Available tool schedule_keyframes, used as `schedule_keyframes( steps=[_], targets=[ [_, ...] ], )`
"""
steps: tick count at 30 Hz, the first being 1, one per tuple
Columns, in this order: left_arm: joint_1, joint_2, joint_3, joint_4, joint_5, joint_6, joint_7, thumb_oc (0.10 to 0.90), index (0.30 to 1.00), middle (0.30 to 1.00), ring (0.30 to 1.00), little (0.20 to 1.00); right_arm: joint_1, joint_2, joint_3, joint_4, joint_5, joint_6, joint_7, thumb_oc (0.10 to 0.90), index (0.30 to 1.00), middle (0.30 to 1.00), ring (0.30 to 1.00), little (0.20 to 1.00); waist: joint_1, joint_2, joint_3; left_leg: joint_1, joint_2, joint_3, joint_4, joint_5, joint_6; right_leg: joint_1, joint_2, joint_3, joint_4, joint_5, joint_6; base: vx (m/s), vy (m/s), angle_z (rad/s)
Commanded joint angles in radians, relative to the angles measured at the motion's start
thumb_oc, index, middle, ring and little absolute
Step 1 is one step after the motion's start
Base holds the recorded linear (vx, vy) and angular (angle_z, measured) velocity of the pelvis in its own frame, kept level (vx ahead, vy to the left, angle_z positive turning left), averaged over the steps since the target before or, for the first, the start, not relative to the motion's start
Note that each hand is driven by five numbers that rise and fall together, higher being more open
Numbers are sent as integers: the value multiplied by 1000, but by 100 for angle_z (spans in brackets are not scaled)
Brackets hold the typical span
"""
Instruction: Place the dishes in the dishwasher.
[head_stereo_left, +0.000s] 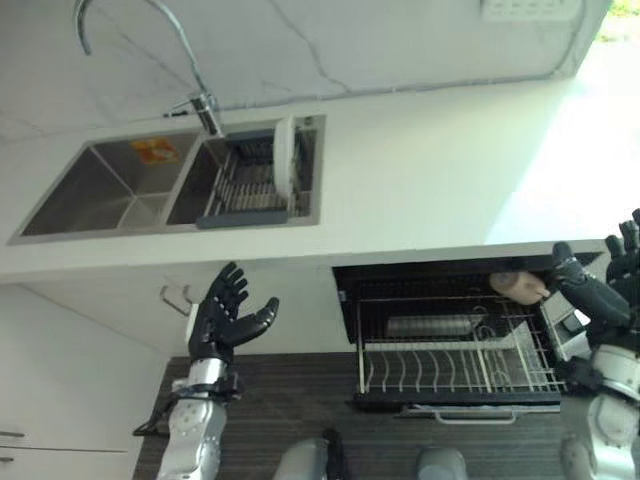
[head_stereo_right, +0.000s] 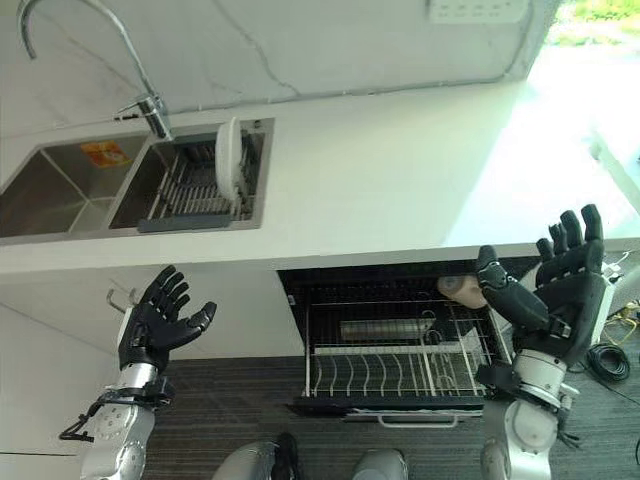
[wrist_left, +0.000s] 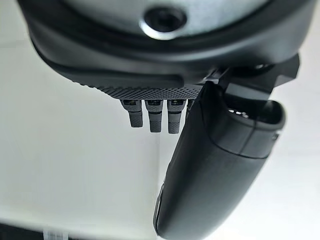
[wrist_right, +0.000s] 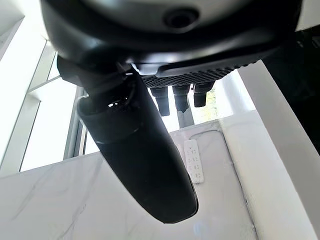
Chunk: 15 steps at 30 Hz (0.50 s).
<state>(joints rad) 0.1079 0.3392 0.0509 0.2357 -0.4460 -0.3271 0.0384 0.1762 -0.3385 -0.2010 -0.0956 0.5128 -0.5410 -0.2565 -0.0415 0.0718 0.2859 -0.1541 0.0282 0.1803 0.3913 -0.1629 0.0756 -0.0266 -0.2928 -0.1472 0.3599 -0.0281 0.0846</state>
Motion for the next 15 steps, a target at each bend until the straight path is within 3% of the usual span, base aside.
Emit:
schedule_keyframes(
  steps=[1,3,4,6,10,15],
  targets=[
    [21,91,80,-130,44,-114,47,800,900,900,900,900,-105,-53,-31,-80,-30,-131,33,800,900,900,900,900,30,9,-88,90,11,-89,-91,-52,-9,-1,82,-86,26,-33,46,-11,269,-35],
    [27,102,94,-142,36,-114,70,800,900,900,900,900,-121,-57,-25,-85,-12,-115,55,800,900,900,900,900,43,4,-87,89,8,-68,-91,-67,2,-26,112,-92,72,-59,49,-46,107,-45],
    [27,104,104,-149,30,-114,68,800,900,900,900,900,-127,-67,-23,-86,-2,-112,63,800,900,900,900,900,45,-8,-86,79,-6,-71,-91,-69,6,-26,175,-91,46,-80,32,-62,66,-31],
    [50,97,121,-171,29,-120,72,800,900,900,900,900,-139,-77,-24,-77,-5,-122,83,800,900,900,900,900,66,-17,-90,65,-10,-56,-91,-59,0,-14,210,-138,-14,-81,12,-40,10,-22],
    [70,88,133,-159,-19,-111,73,800,900,900,900,900,-162,-110,-15,-58,19,-110,87,800,900,900,900,900,80,-31,-82,67,-20,-66,-91,-46,-7,3,232,-115,-60,-107,-10,-1,-75,-20],
    [107,35,113,-127,-54,-58,30,800,900,900,900,900,-177,-104,8,-68,24,-84,101,800,900,900,900,900,98,-45,-90,64,-13,-41,-91,-32,-27,-6,218,-131,-60,-155,-28,1,-103,1]
  ],
)
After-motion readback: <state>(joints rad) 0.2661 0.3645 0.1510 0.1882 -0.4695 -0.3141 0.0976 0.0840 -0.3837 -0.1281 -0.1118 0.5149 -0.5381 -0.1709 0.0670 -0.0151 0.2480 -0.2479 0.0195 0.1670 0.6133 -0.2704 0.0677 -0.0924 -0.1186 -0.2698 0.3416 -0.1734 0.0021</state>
